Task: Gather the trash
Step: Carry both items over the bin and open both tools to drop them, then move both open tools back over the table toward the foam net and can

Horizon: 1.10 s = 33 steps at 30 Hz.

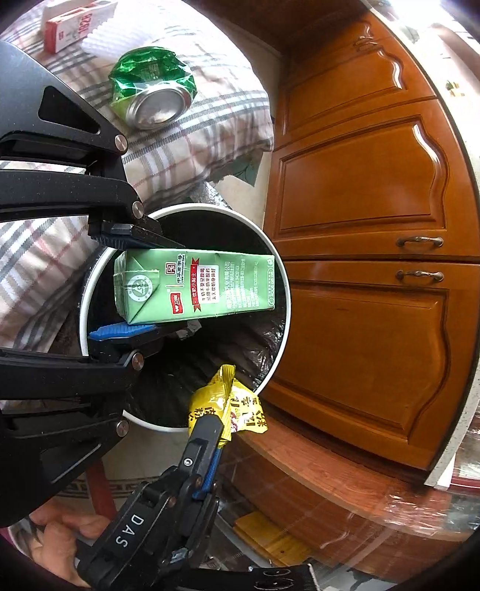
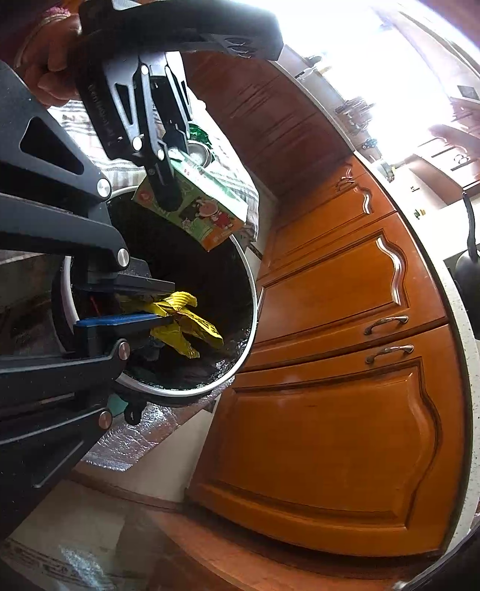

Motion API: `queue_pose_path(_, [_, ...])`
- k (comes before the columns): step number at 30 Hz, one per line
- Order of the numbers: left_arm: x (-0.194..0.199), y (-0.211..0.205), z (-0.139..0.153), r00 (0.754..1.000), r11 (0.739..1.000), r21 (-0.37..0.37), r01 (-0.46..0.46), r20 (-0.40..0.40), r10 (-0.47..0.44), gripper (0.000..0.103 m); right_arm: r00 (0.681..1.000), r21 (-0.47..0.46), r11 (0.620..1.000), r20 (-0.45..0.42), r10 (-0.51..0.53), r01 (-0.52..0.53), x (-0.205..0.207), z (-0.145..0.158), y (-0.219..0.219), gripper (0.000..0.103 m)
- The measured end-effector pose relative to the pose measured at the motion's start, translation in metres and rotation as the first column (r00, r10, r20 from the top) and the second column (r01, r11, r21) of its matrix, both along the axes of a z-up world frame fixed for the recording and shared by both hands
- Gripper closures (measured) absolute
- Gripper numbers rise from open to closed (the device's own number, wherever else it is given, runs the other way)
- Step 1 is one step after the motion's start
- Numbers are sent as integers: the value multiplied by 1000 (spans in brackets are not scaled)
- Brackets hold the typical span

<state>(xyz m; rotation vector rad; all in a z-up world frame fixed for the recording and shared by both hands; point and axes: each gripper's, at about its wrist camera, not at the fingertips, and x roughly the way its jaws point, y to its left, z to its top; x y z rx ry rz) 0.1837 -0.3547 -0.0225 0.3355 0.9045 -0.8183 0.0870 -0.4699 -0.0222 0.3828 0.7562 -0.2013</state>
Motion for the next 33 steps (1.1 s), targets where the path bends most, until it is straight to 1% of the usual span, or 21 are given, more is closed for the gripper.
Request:
queue_pose_path(9, [6,-5,-5,1000,1000,-1,-9,-15,9,73,1000,-3,1000,-20,-1,1,9,-5,-4,93])
queue_pose_path(11, [6,-6,-4,1000,1000,-4,-8,-18,8,73,1000,-2,1000,-26,-4,4,12,-6,-5,91])
queue_pose_path(13, [7,-6,-4,1000,1000,-12,-7,-23,7,66,999,-8,1000,-34,-6,6,15,-8,-6,84])
queue_pose_path(14, [7,-6,-3,1000,1000,-19,-6,-26,5,55,999,-8,1000,-37,-7,6,16,-9,-7,80])
queue_pose_path(15, [7,-4,-2,1000,1000,-29,-6,-21,5,48,999,-1,1000,-39,-8,8,17,-10,-8,74])
queue_pose_path(16, [7,-3,-2,1000,999,-33,-7,-17,7,47,999,4,1000,-40,-10,10,17,-11,-8,71])
queue_pose_path(17, [6,0,-1,1000,999,-40,-10,-18,9,46,999,6,1000,-39,-12,13,16,-11,-9,70])
queue_pose_path(20, [4,12,1,999,998,-62,-25,-26,24,44,999,15,1000,-27,-23,24,11,-10,-9,62])
queue_pose_path(22, [2,24,-1,999,996,-80,-45,-34,42,43,1000,25,999,-4,-26,27,6,-7,-8,48])
queue_pose_path(24, [1,42,-2,997,992,-105,-71,-52,66,43,999,23,999,20,-29,29,1,-4,-4,43])
queue_pose_path(25, [-1,49,-2,995,990,-114,-83,-55,77,43,999,26,999,34,-28,27,-2,-2,-2,37])
queue_pose_path(27, [-4,69,-3,992,985,-128,-119,-48,113,43,997,34,999,64,-32,30,-9,0,4,28])
queue_pose_path(29, [-7,89,-3,988,978,-140,-153,-44,149,43,995,31,999,96,-36,33,-15,4,14,26])
queue_pose_path(33, [-11,128,-6,976,963,-161,-215,-59,208,43,991,35,999,129,-30,26,-22,7,34,25])
